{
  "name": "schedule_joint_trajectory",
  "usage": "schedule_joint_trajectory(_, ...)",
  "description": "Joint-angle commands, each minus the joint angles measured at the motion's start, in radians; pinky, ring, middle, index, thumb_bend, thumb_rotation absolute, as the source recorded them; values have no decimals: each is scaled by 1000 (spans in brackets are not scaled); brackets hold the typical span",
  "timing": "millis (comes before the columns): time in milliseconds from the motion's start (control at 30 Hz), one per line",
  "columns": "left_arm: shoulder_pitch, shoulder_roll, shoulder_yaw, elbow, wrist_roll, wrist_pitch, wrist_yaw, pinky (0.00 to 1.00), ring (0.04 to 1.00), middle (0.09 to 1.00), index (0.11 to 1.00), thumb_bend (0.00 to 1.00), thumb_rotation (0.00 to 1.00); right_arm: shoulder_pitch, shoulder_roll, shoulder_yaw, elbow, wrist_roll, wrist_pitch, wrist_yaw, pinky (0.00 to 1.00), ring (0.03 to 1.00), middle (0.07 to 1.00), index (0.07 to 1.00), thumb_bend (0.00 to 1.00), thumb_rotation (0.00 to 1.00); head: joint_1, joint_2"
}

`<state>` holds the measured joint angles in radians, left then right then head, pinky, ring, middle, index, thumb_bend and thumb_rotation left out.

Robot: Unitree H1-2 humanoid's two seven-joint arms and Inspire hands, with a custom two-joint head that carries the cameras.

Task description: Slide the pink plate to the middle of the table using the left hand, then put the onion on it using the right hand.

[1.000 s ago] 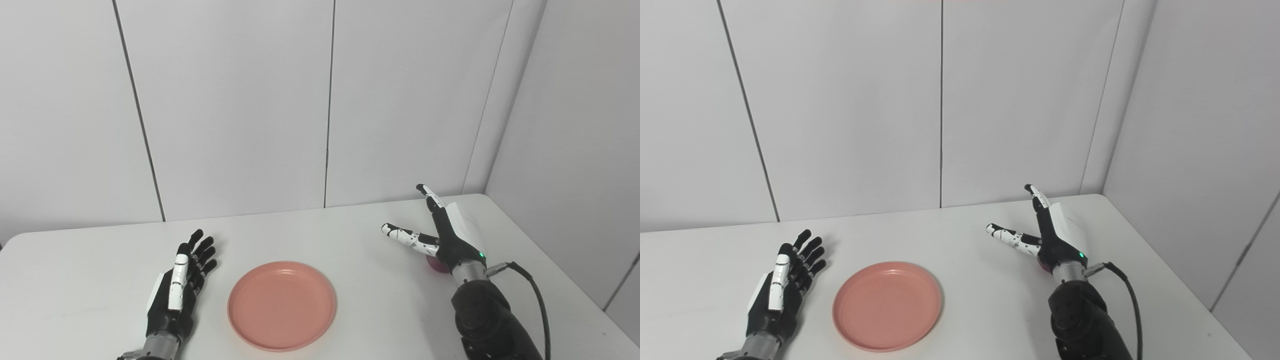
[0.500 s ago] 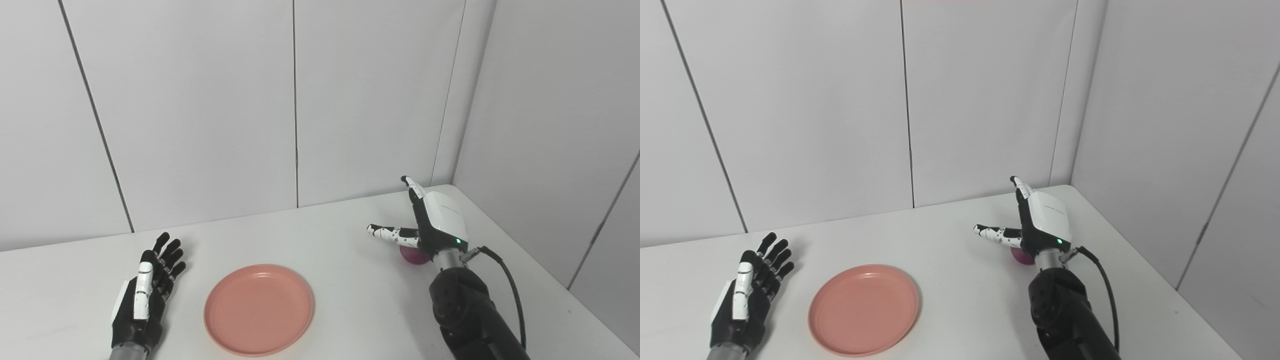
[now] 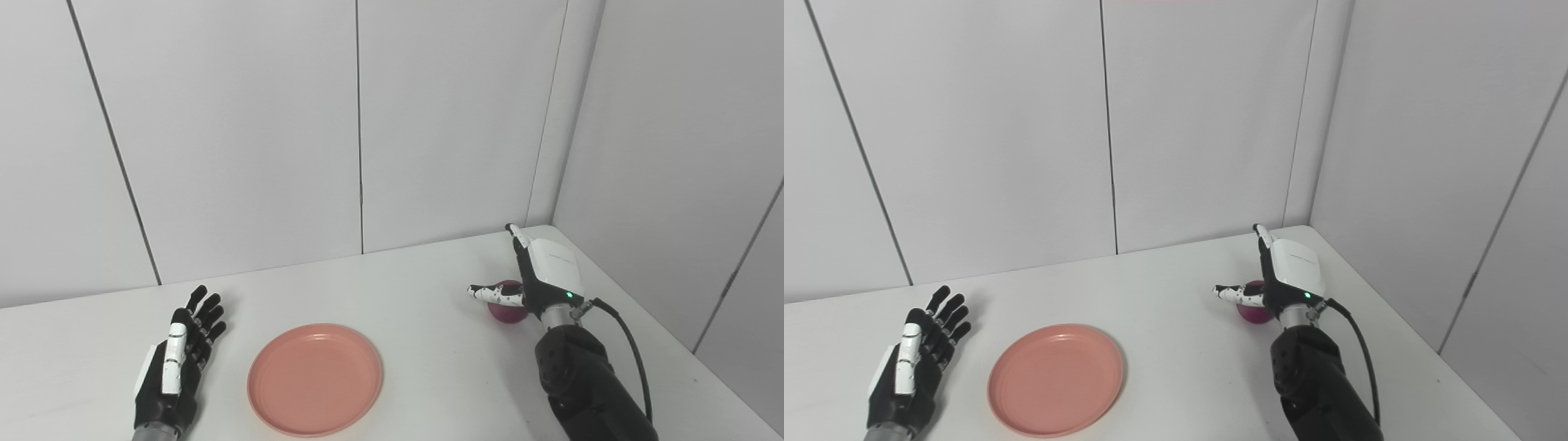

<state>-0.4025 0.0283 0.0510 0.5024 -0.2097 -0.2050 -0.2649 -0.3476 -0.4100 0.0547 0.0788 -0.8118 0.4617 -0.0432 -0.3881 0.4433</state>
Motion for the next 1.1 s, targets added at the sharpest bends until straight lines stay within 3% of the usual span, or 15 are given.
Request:
schedule_joint_trajectory(0, 29, 9, -6, 3, -5, 5, -14, 940, 953, 945, 941, 672, 1000, -54, -20, -15, -2, -19, 7, 1, 885, 879, 891, 906, 863, 468, 0, 0)
schedule_joint_trajectory(367, 37, 8, -11, -24, -1, 26, -8, 946, 957, 946, 942, 663, 1000, -61, -15, -17, 46, 6, 7, 47, 891, 884, 893, 906, 858, 484, 4, 4)
schedule_joint_trajectory(667, 40, 6, -14, -36, 0, 44, -4, 949, 958, 946, 943, 662, 1000, -68, -5, -31, 77, 32, 5, 44, 885, 884, 893, 906, 843, 407, 6, 8)
schedule_joint_trajectory(1067, 47, 4, -19, -55, 1, 51, 0, 945, 957, 945, 940, 661, 1000, -67, -6, -26, 99, 95, -2, 5, 818, 843, 847, 851, 742, 139, 9, 9)
